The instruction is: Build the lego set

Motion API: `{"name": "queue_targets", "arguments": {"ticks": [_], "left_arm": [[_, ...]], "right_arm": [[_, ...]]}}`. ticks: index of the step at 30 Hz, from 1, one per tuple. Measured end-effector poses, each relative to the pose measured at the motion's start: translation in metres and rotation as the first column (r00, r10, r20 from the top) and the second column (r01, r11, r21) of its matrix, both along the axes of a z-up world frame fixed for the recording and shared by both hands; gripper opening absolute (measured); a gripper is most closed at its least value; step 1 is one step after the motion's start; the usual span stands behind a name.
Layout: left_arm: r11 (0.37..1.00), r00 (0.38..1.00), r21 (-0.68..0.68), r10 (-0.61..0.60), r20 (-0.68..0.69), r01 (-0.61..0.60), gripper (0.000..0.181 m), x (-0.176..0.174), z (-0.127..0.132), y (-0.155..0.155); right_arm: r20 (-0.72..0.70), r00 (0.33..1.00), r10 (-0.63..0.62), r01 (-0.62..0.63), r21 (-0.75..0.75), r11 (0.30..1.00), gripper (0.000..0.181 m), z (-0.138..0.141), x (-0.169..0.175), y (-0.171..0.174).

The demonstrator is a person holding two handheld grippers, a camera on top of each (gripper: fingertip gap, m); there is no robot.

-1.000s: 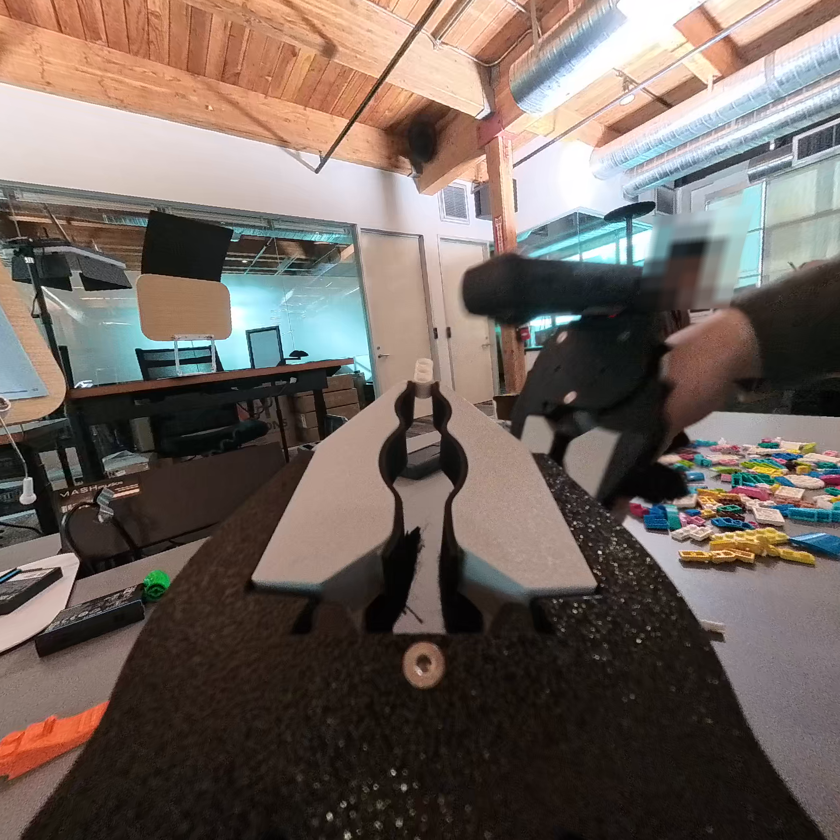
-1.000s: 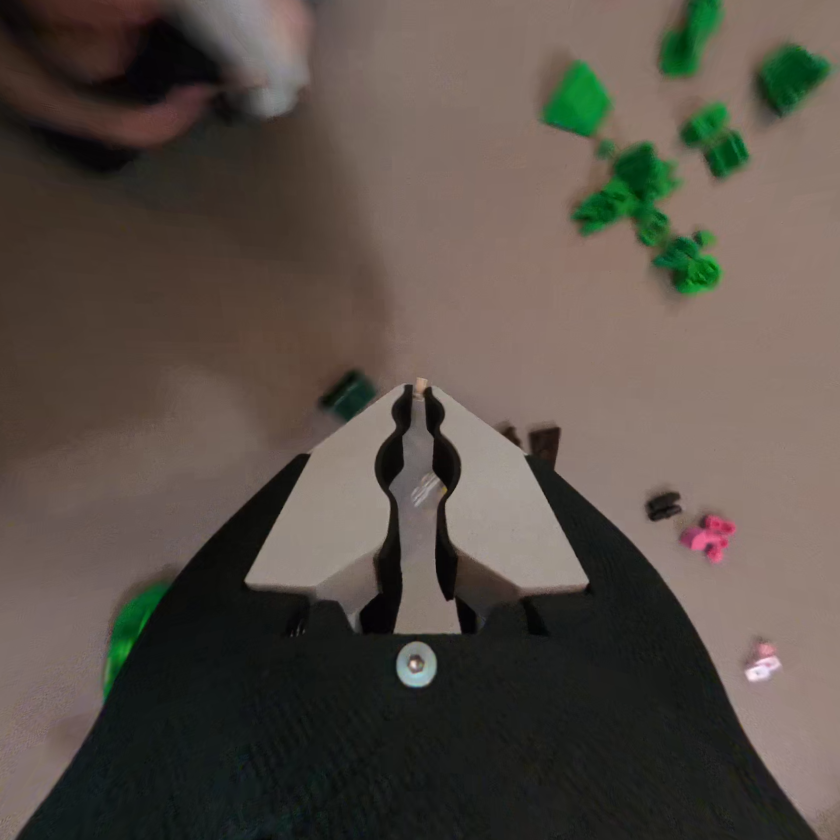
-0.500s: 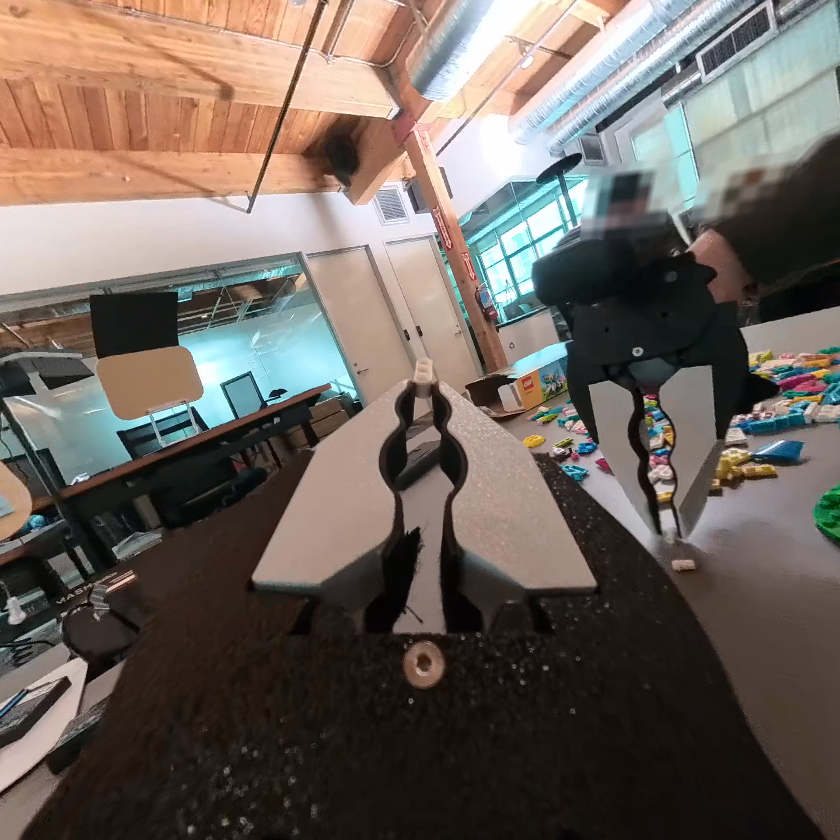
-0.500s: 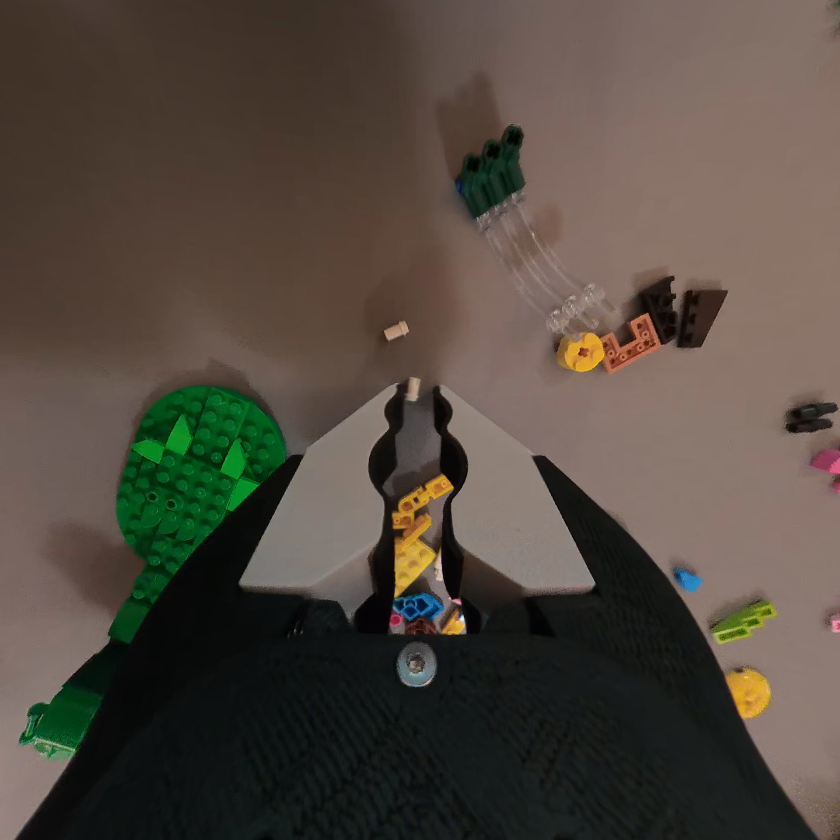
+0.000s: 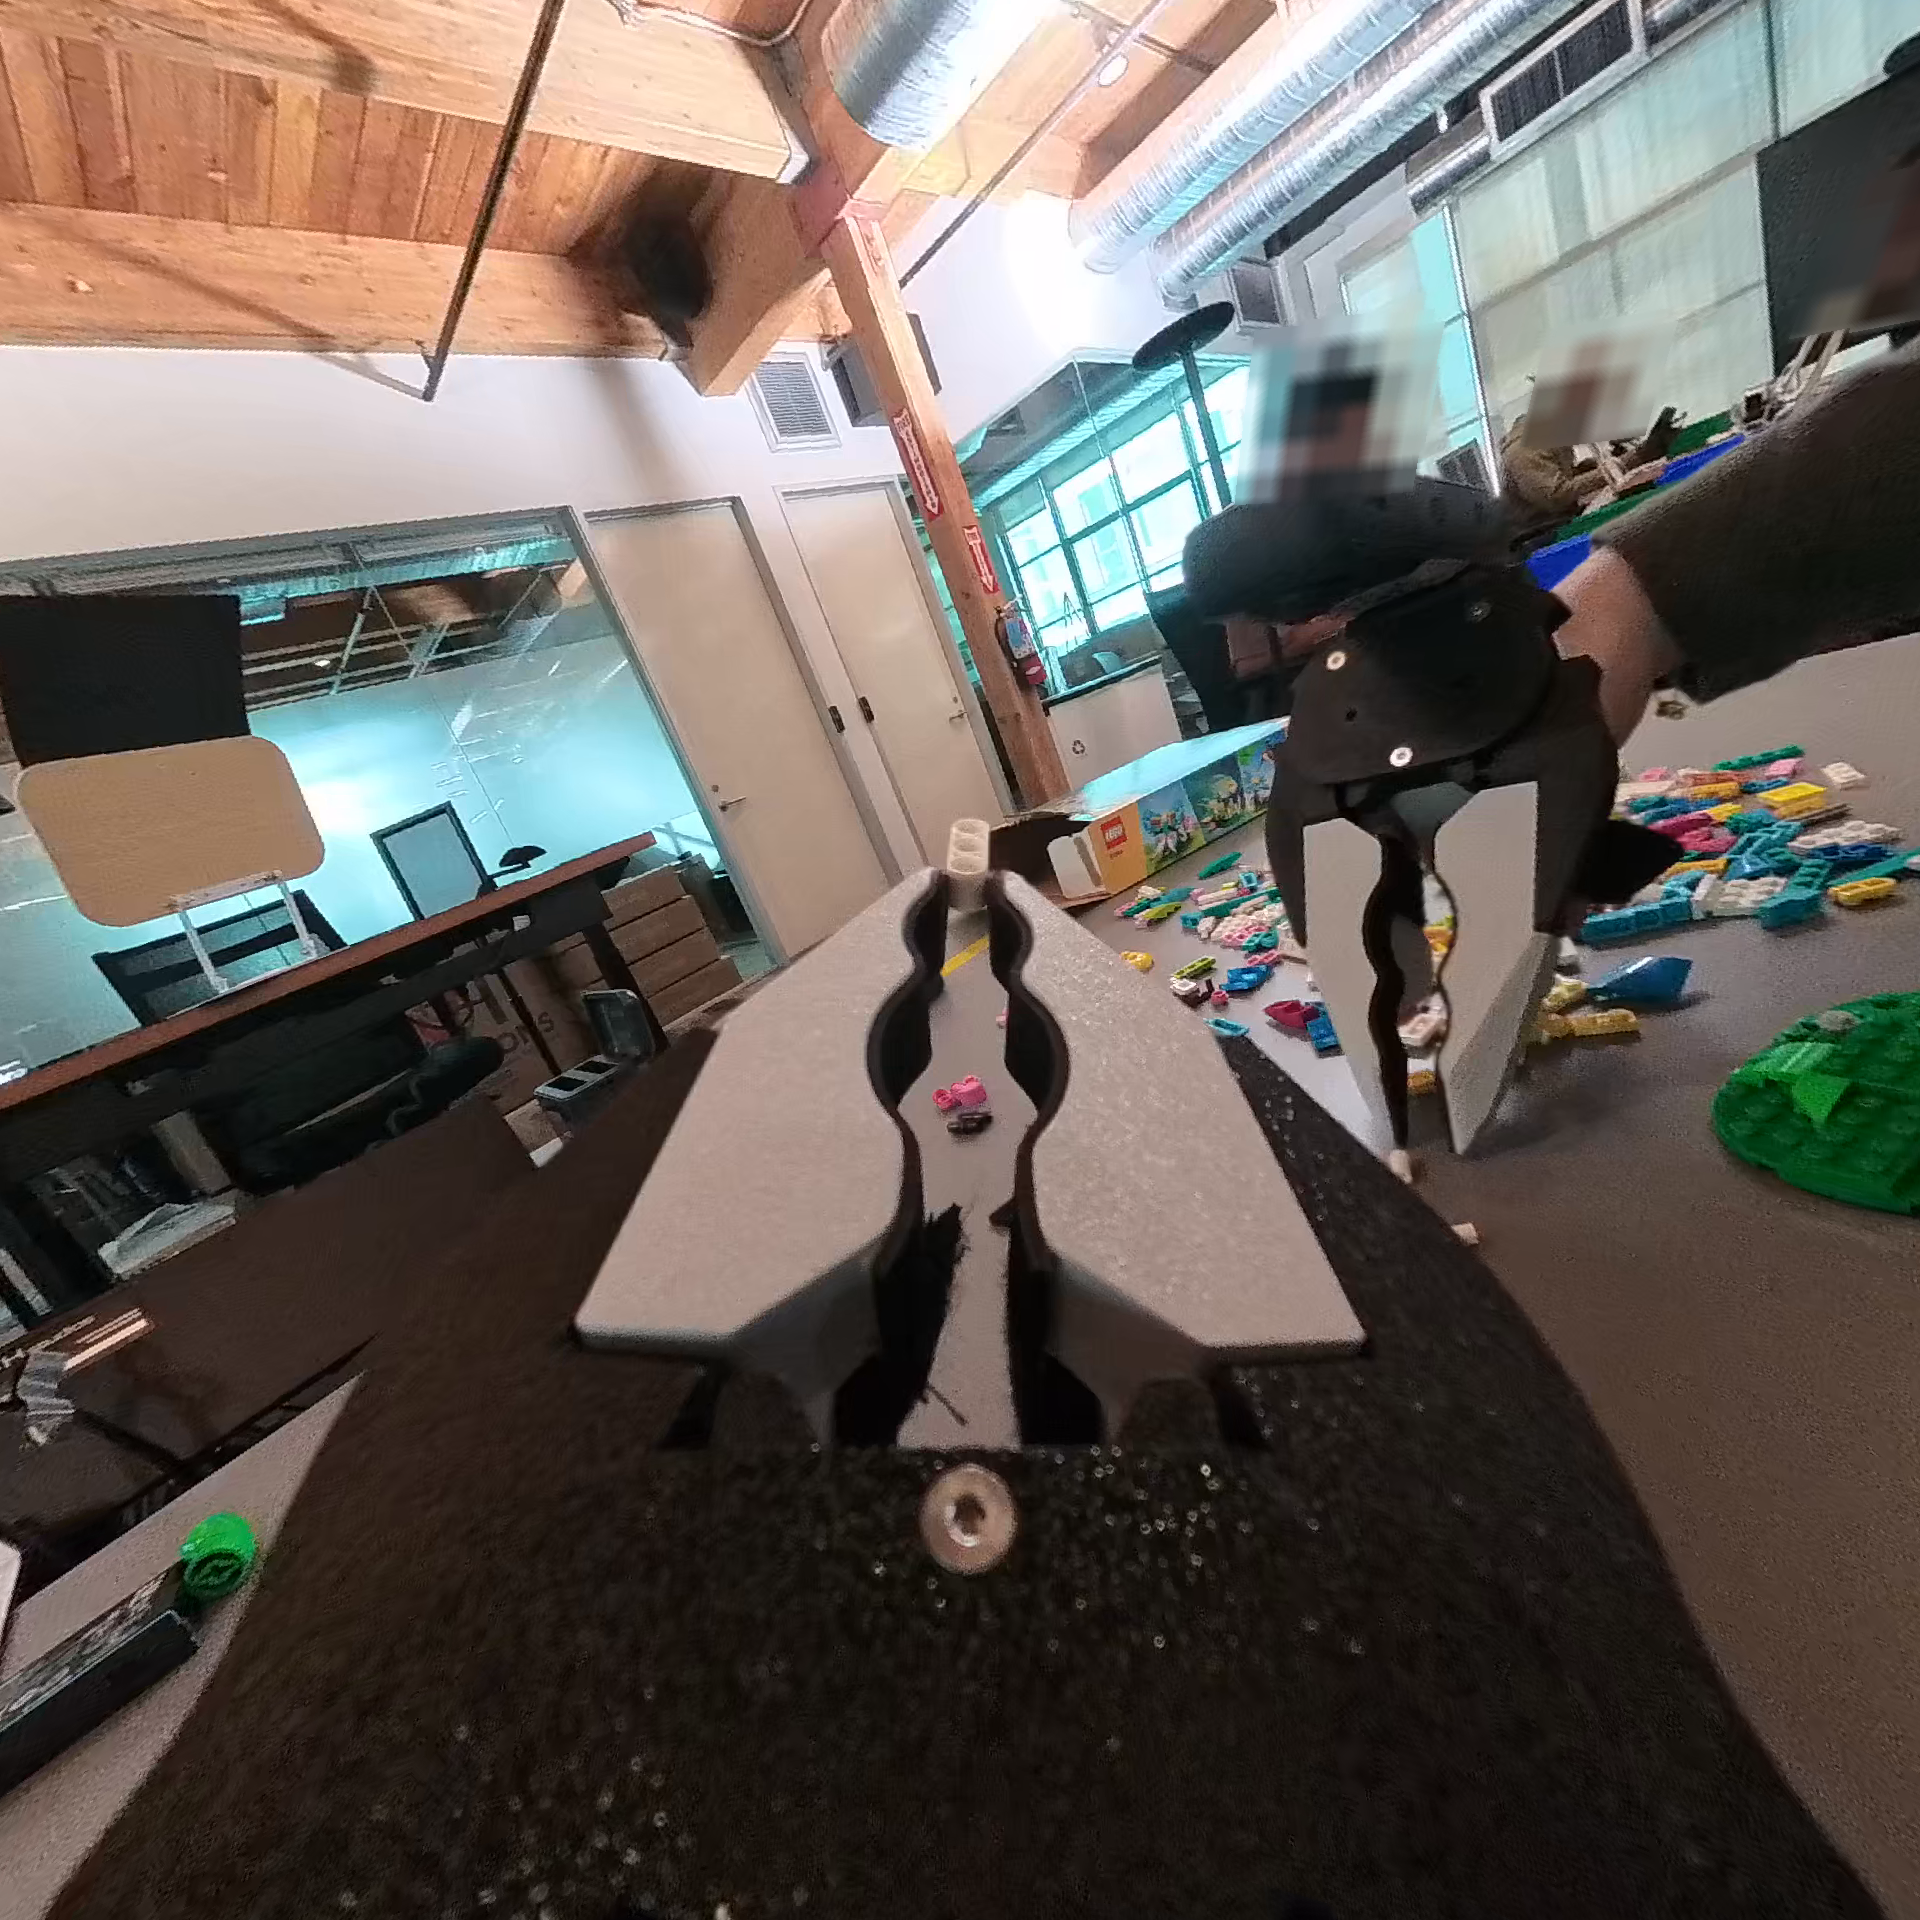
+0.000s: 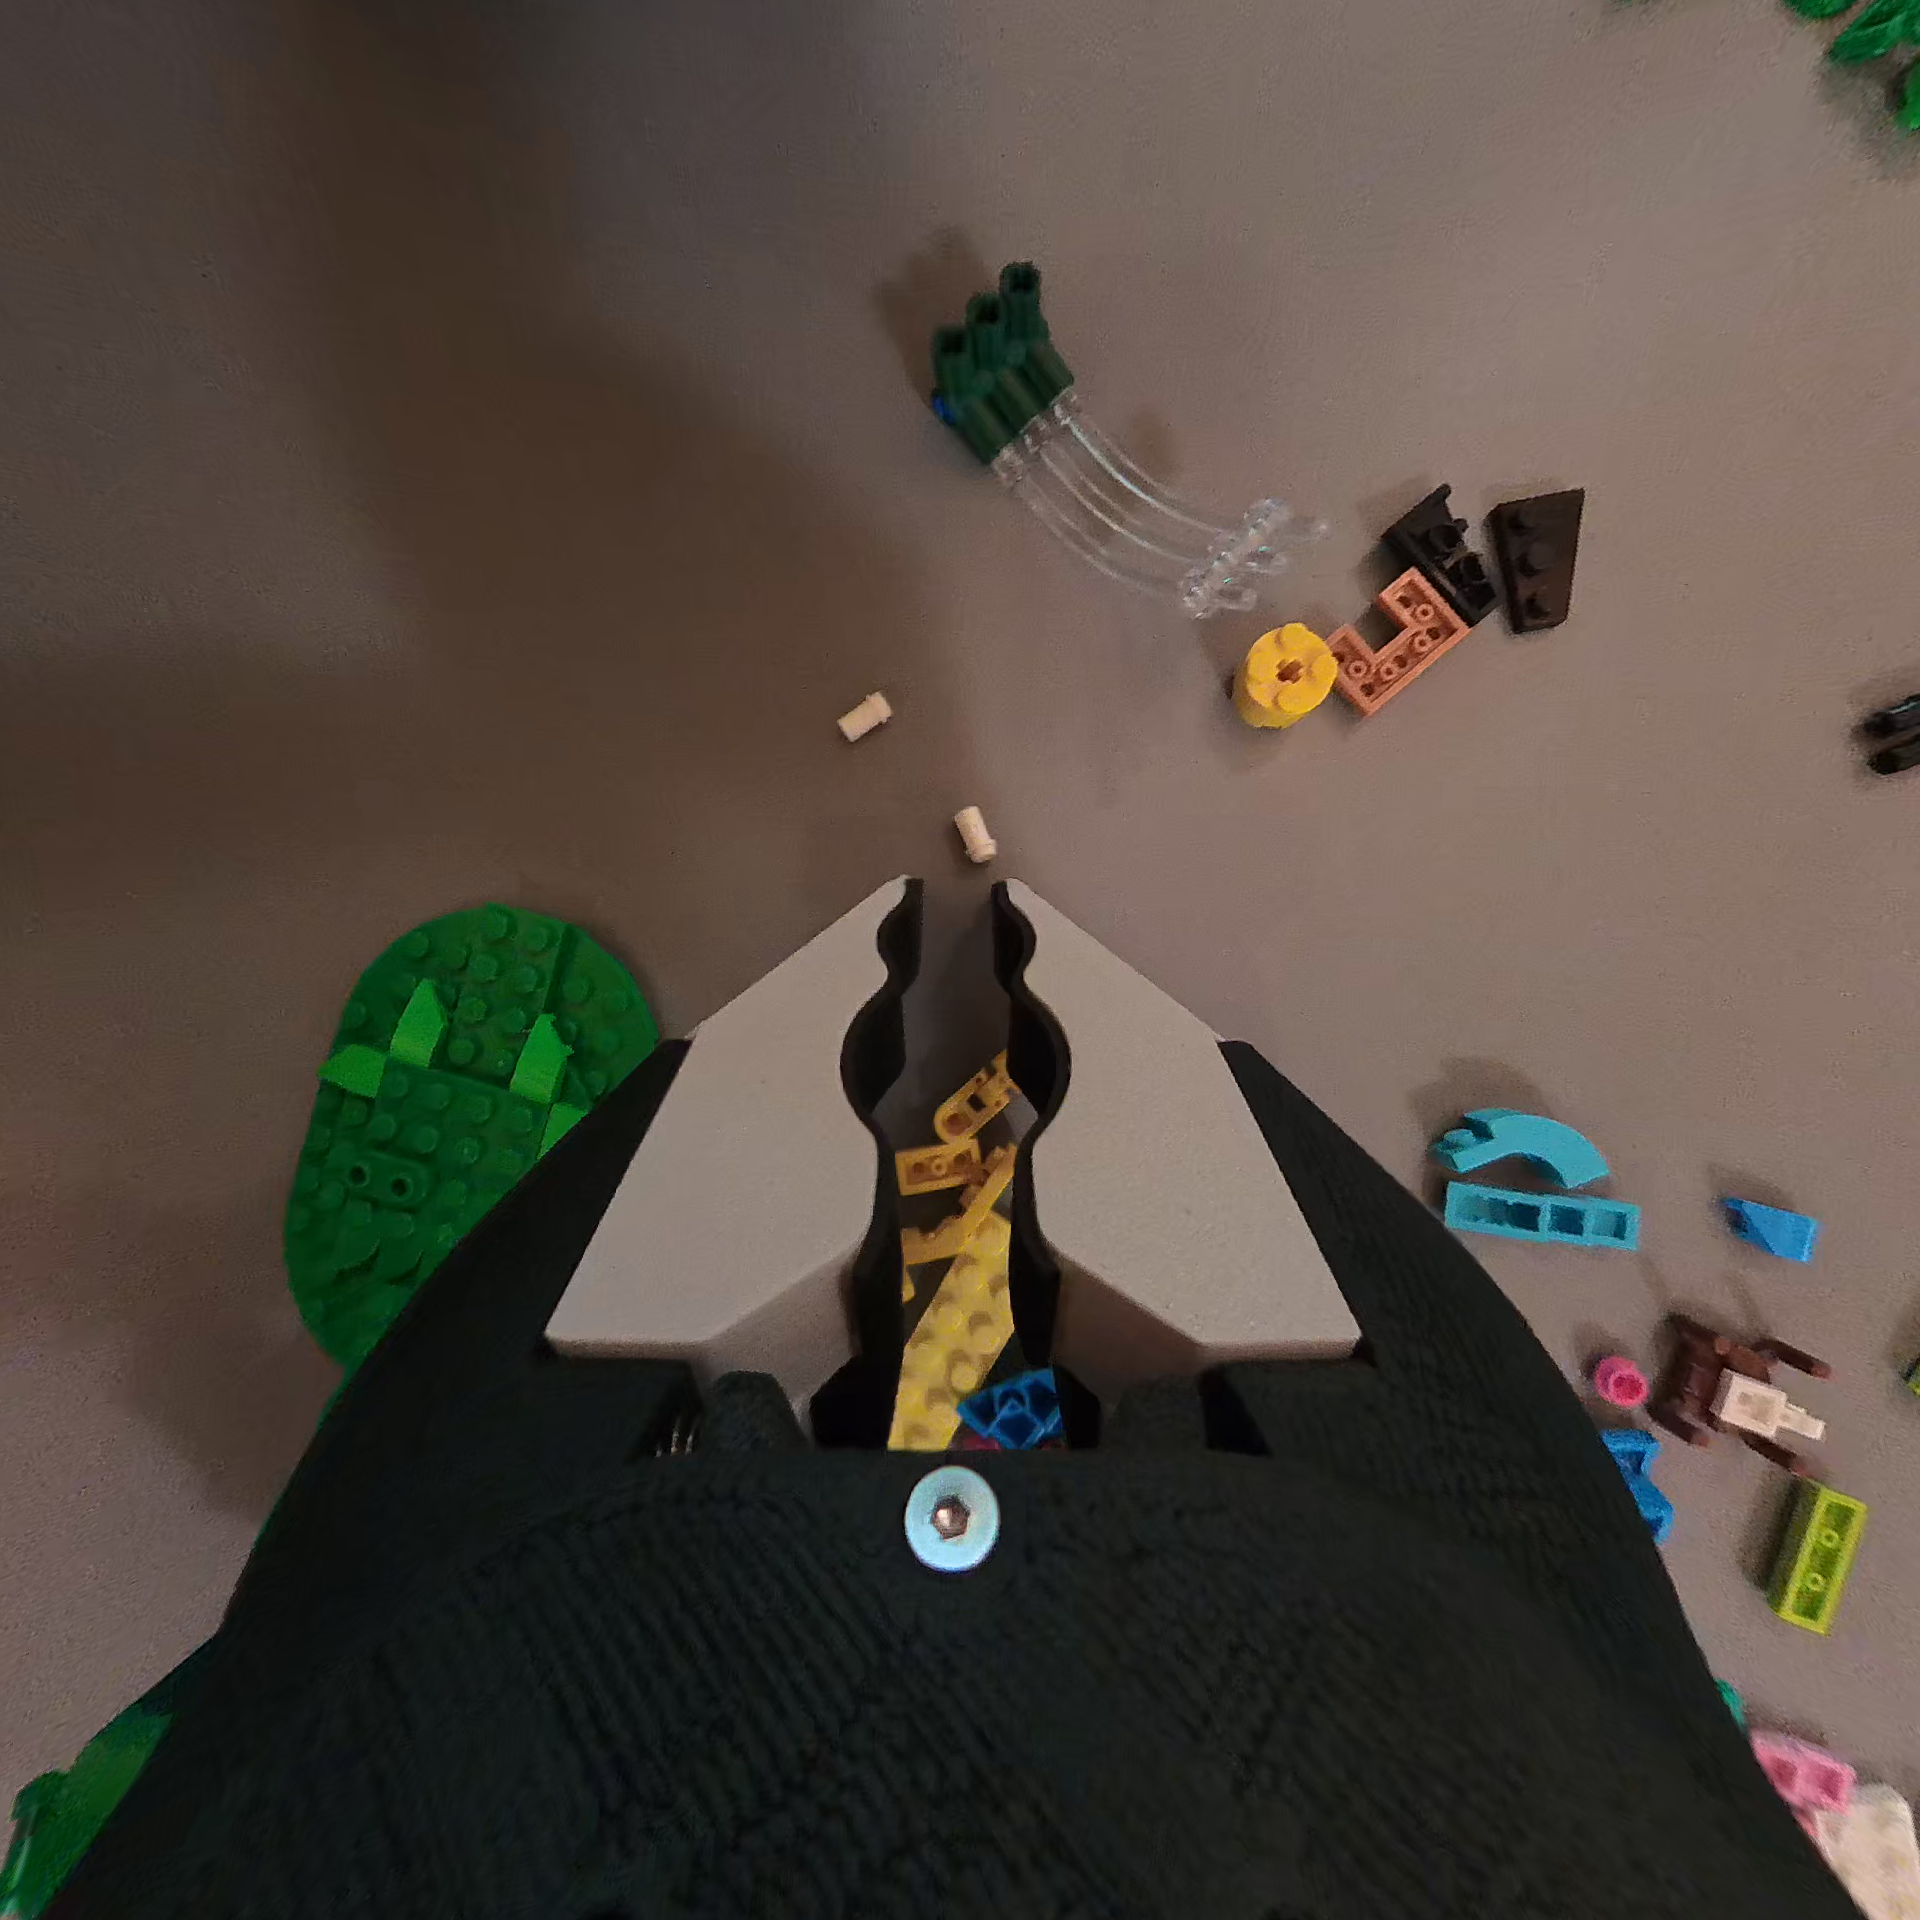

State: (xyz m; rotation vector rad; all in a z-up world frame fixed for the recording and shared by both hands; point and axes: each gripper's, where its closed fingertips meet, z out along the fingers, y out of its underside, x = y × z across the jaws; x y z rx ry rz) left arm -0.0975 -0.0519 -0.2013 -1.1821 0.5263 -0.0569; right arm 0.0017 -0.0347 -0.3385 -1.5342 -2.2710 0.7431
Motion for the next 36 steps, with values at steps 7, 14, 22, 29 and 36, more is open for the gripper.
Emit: {"name": "queue_targets", "arguments": {"ticks": [7, 14, 22, 29, 36], "left_arm": [[0.999, 1.0, -0.032, -0.024, 0.0, 0.024, 0.005, 0.003, -0.005, 0.002], [0.998, 0.999, -0.057, -0.039, -0.006, 0.038, 0.005, 0.007, -0.009, 0.005], [0.996, 0.999, -0.075, -0.046, 0.028, 0.048, 0.005, 0.003, -0.01, 0.007], [0.994, 0.997, -0.089, -0.068, 0.02, 0.069, 0.005, 0.009, -0.013, 0.007], [0.99, 0.996, -0.105, -0.093, 0.002, 0.093, 0.005, 0.014, -0.017, 0.007]], "right_arm": [[-0.039, 0.999, 0.014, -0.013, 0.028, 1.0, 0.012, 0.0, -0.008, 0.002], [-0.06, 0.998, 0.008, -0.007, 0.019, 1.0, 0.016, 0.0, -0.014, 0.004], [-0.05, 0.999, 0.015, -0.017, -0.037, 0.999, 0.01, 0.001, -0.011, -0.002], [-0.06, 0.998, -0.004, 0.002, -0.035, 0.999, 0.01, 0.001, -0.014, -0.001], [-0.078, 0.997, -0.011, 0.007, -0.048, 0.999, 0.011, 0.001, -0.015, -0.004]]}}
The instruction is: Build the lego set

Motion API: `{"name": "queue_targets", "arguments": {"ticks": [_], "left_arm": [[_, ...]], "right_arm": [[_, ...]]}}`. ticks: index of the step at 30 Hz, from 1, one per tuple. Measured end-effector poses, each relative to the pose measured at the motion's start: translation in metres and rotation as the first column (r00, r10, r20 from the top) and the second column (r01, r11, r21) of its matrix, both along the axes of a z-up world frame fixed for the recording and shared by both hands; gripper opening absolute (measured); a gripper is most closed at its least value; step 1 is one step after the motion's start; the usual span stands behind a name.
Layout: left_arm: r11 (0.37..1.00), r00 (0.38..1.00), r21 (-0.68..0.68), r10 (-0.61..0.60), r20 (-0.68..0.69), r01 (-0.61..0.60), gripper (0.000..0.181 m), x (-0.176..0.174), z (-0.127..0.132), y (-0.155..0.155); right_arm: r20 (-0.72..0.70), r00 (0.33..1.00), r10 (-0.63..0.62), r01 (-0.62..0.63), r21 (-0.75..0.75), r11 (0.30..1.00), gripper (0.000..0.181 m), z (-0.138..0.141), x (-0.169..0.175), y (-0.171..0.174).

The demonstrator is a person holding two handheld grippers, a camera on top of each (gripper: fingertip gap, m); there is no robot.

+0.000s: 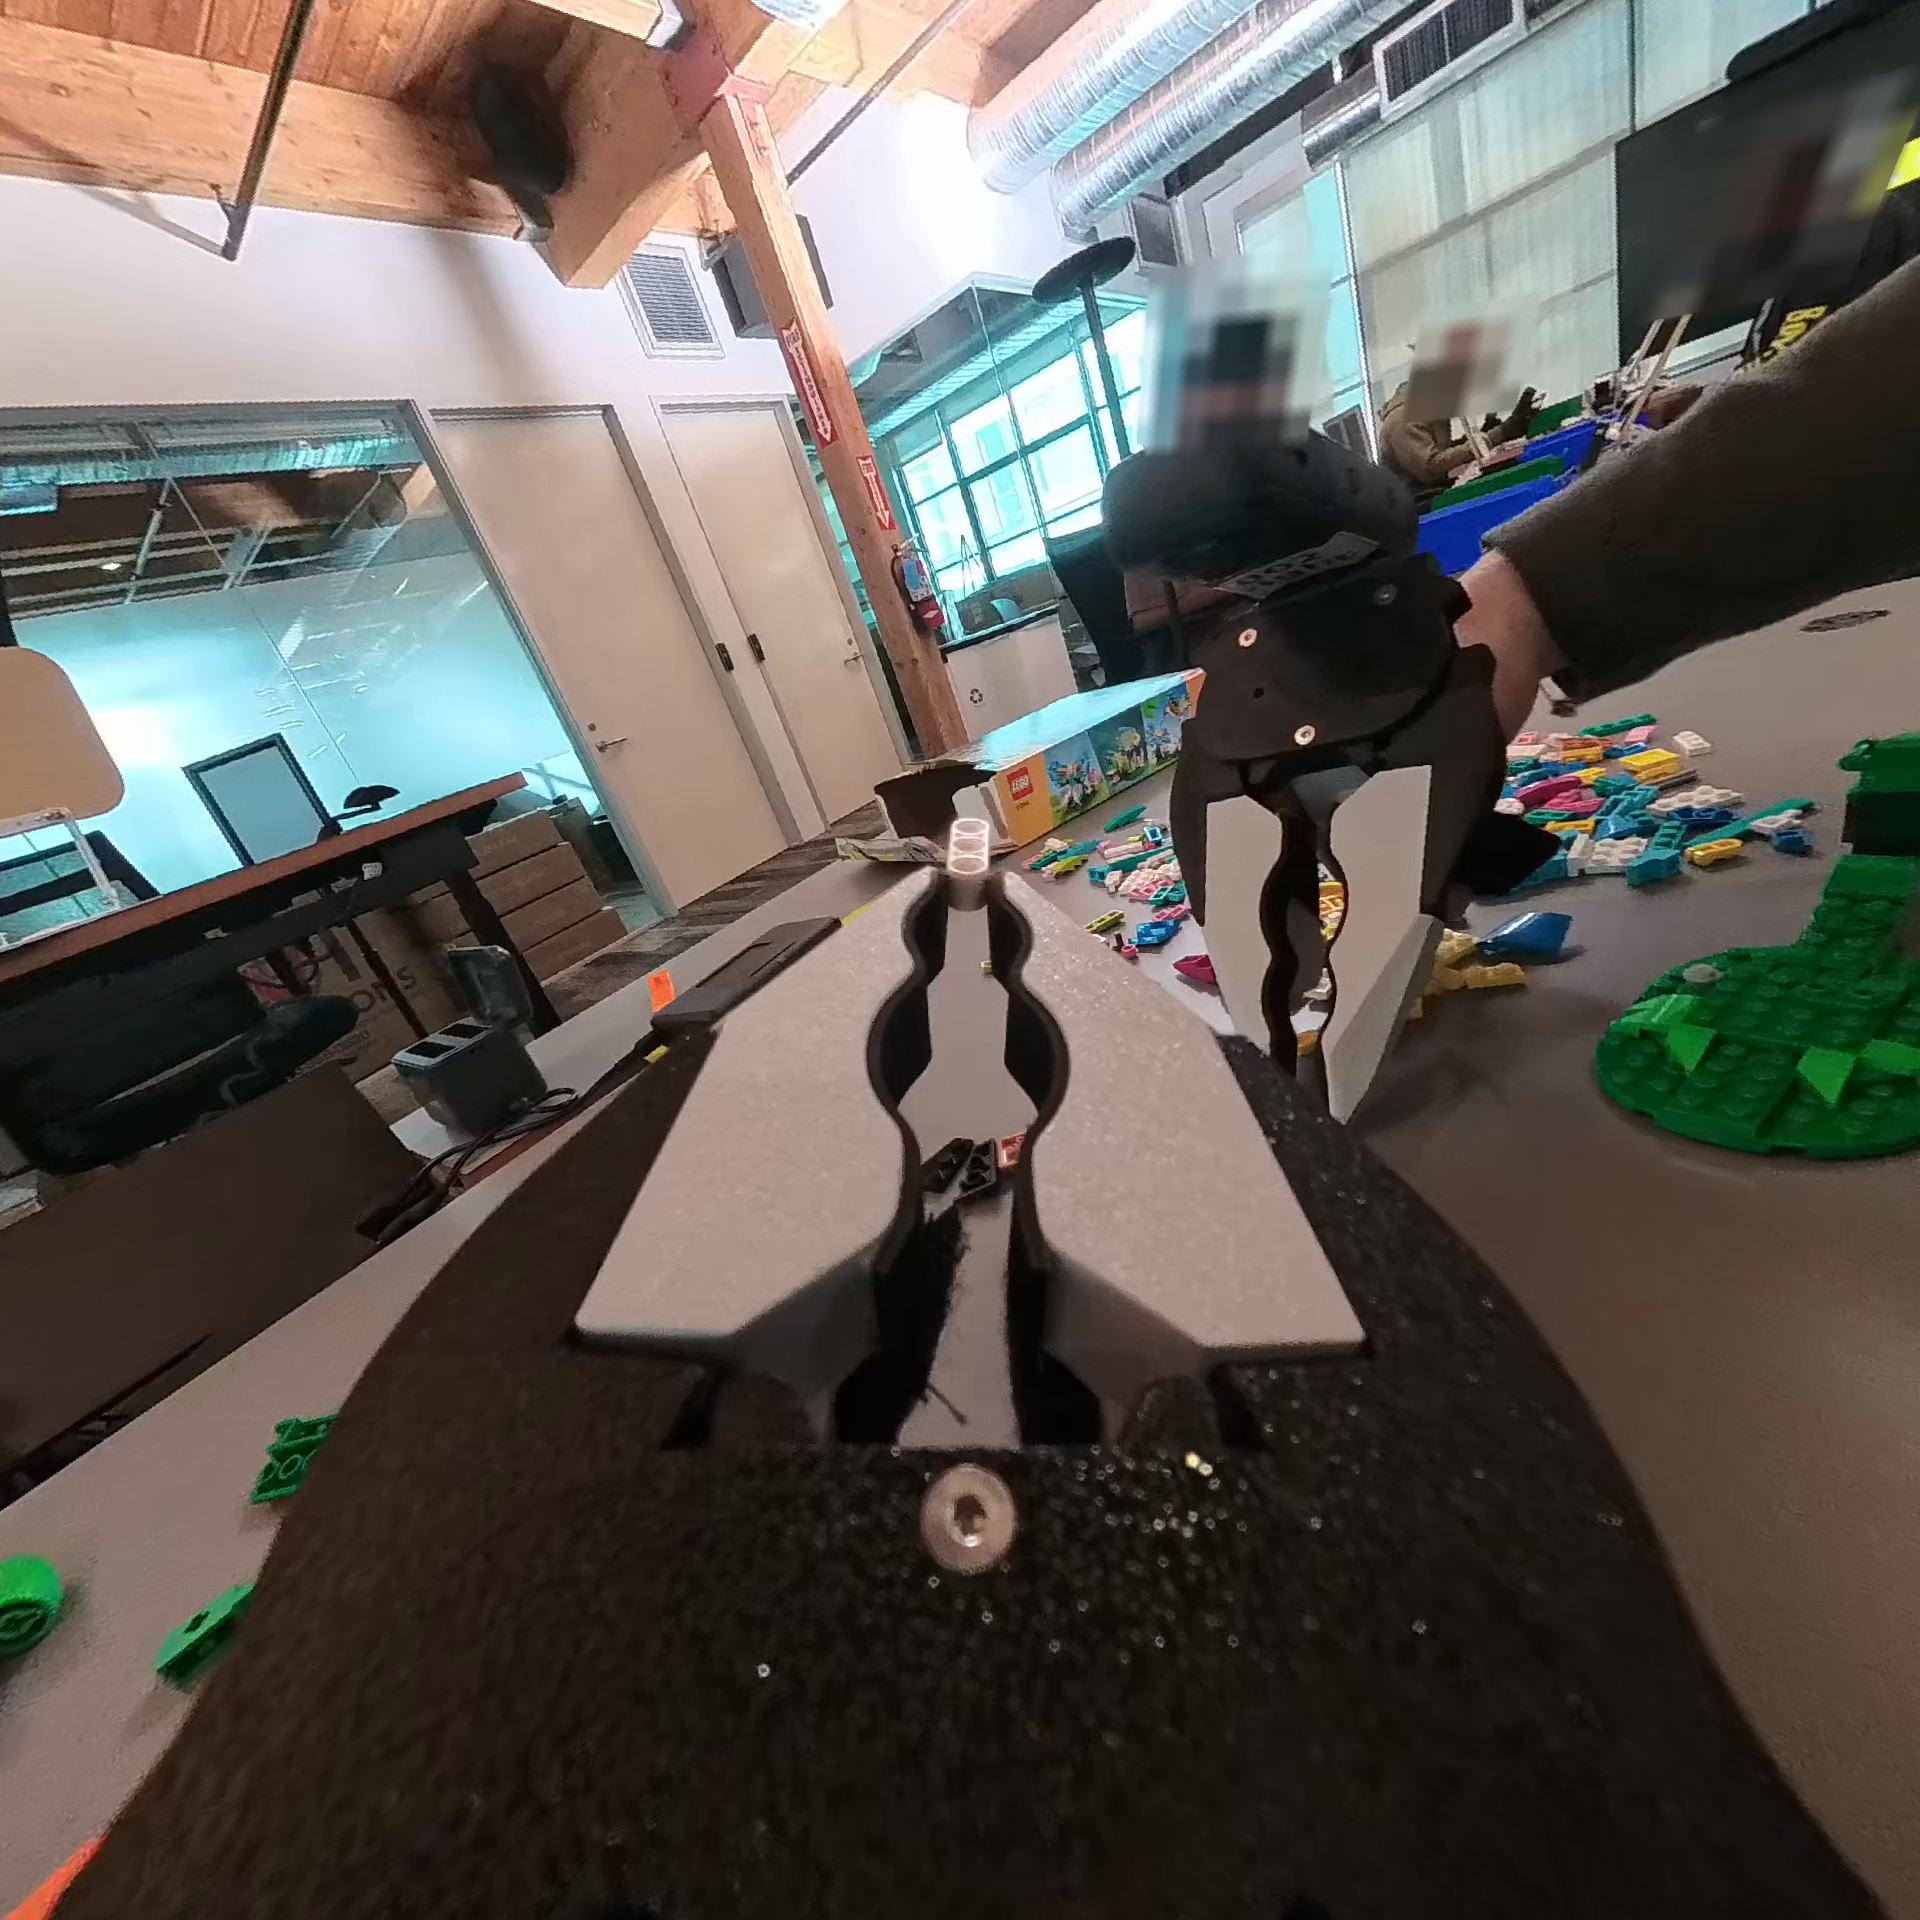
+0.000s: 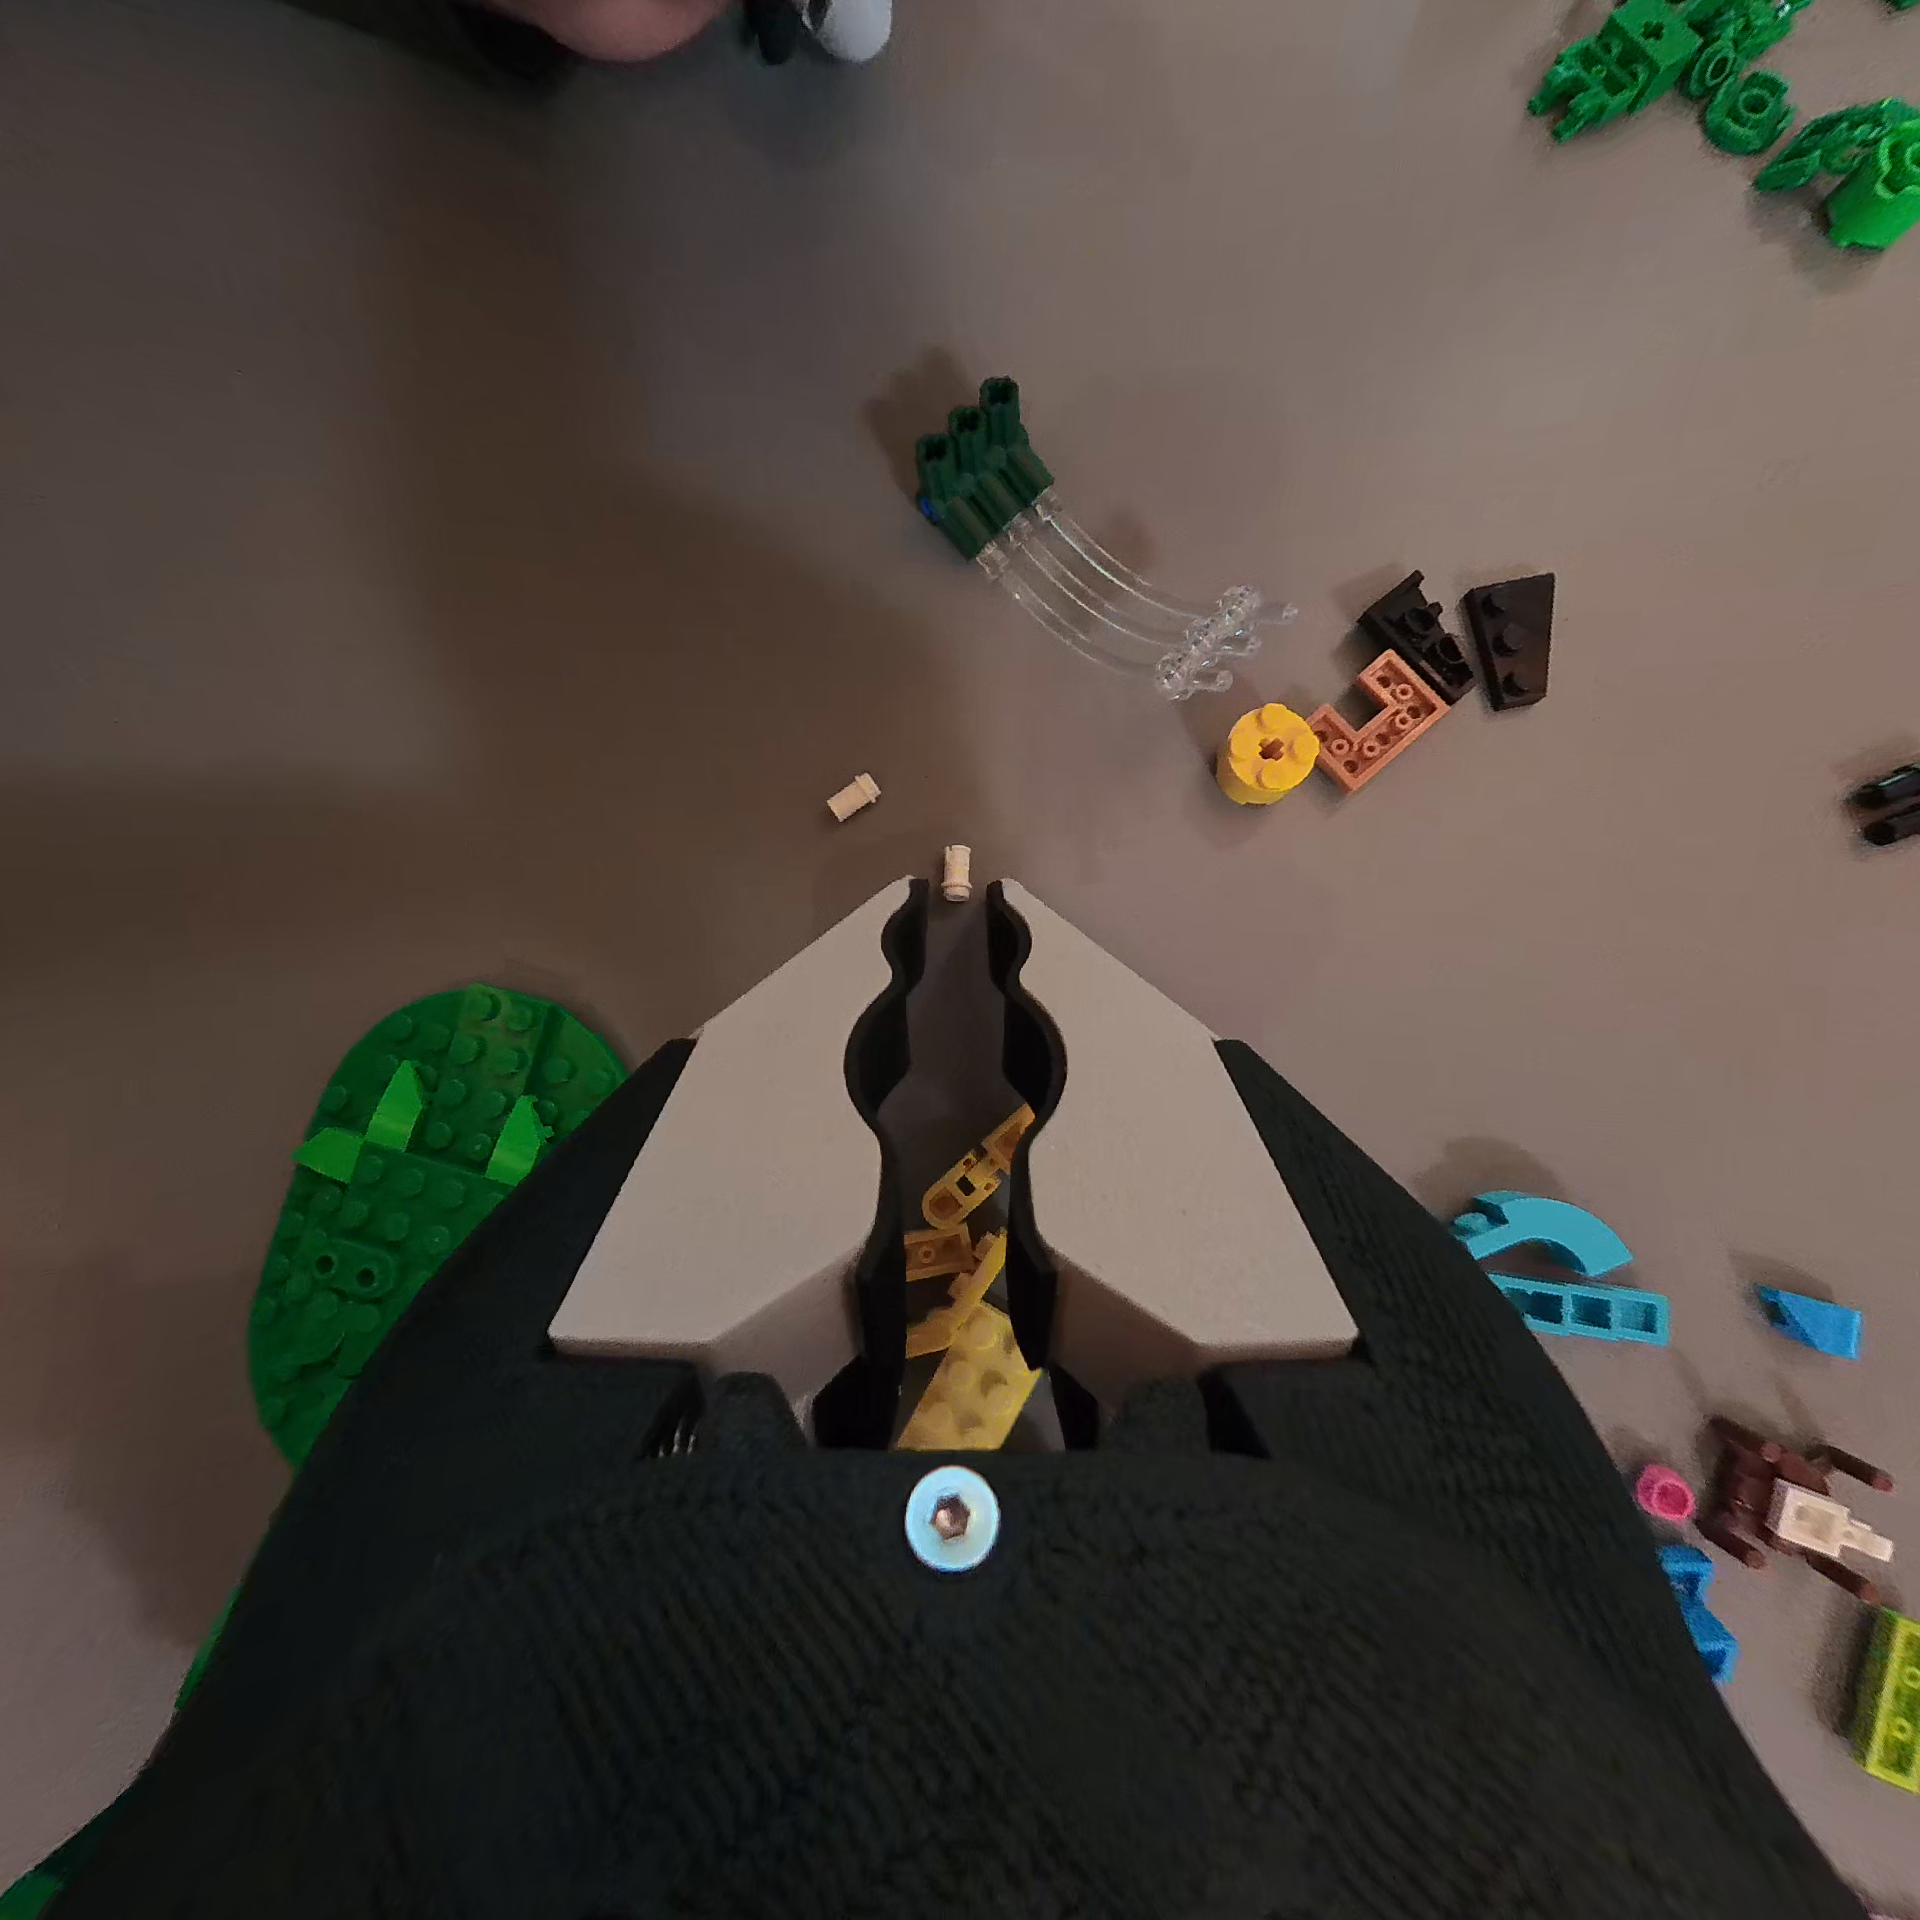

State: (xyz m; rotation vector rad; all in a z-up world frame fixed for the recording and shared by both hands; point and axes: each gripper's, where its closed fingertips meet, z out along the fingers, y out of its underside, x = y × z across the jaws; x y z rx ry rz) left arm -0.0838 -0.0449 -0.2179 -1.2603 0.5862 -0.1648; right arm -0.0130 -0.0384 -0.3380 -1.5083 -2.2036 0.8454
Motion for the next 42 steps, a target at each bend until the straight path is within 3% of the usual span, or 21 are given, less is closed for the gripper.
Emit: {"name": "queue_targets", "arguments": {"ticks": [4, 7, 11, 13, 16, 19, 21, 24, 31, 42], "left_arm": [[1.0, 1.0, -0.009, -0.011, -0.015, 0.011, 0.005, 0.003, -0.003, 0.0], [0.999, 0.999, -0.039, 0.014, -0.052, -0.016, 0.005, 0.002, -0.008, 0.004], [0.991, 0.986, -0.1, 0.068, -0.155, -0.084, 0.005, -0.001, -0.022, 0.011], [0.988, 0.977, -0.127, 0.059, -0.207, -0.087, 0.005, 0.003, -0.03, 0.013], [0.985, 0.967, -0.163, 0.021, -0.253, -0.064, 0.005, 0.012, -0.038, 0.011], [0.981, 0.962, -0.188, -0.007, -0.272, -0.046, 0.004, 0.019, -0.042, 0.008], [0.979, 0.963, -0.202, -0.02, -0.269, -0.037, 0.004, 0.022, -0.042, 0.007], [0.976, 0.967, -0.215, -0.029, -0.253, -0.027, 0.004, 0.023, -0.042, 0.006], [0.97, 0.971, -0.245, -0.061, -0.23, 0.003, 0.004, 0.027, -0.044, 0.004], [0.942, 0.987, -0.331, -0.109, -0.122, 0.063, 0.005, 0.03, -0.046, 0.003]], "right_arm": [[-0.01, 1.0, -0.011, 0.011, 0.001, 1.0, 0.006, 0.0, -0.001, 0.0], [-0.019, 0.998, -0.058, 0.06, 0.092, 0.994, 0.005, 0.005, -0.004, 0.008], [-0.144, 0.977, -0.158, 0.194, 0.284, 0.939, 0.004, 0.046, -0.016, 0.018], [-0.202, 0.97, -0.136, 0.21, 0.407, 0.889, 0.004, 0.067, -0.02, 0.015], [-0.212, 0.976, -0.043, 0.173, 0.644, 0.746, 0.004, 0.088, -0.024, 0.013], [-0.11, 0.99, 0.089, 0.054, 0.876, 0.48, 0.004, 0.099, -0.026, 0.015], [0.002, 0.986, 0.165, -0.053, 0.951, 0.303, 0.004, 0.098, -0.028, 0.012], [0.156, 0.961, 0.23, -0.188, 0.974, 0.129, 0.003, 0.09, -0.03, 0.005], [0.354, 0.904, 0.239, -0.324, 0.933, -0.154, 0.004, 0.087, -0.032, 0.007], [0.537, 0.776, 0.332, -0.392, 0.822, -0.413, 0.004, 0.077, -0.036, 0.004]]}}
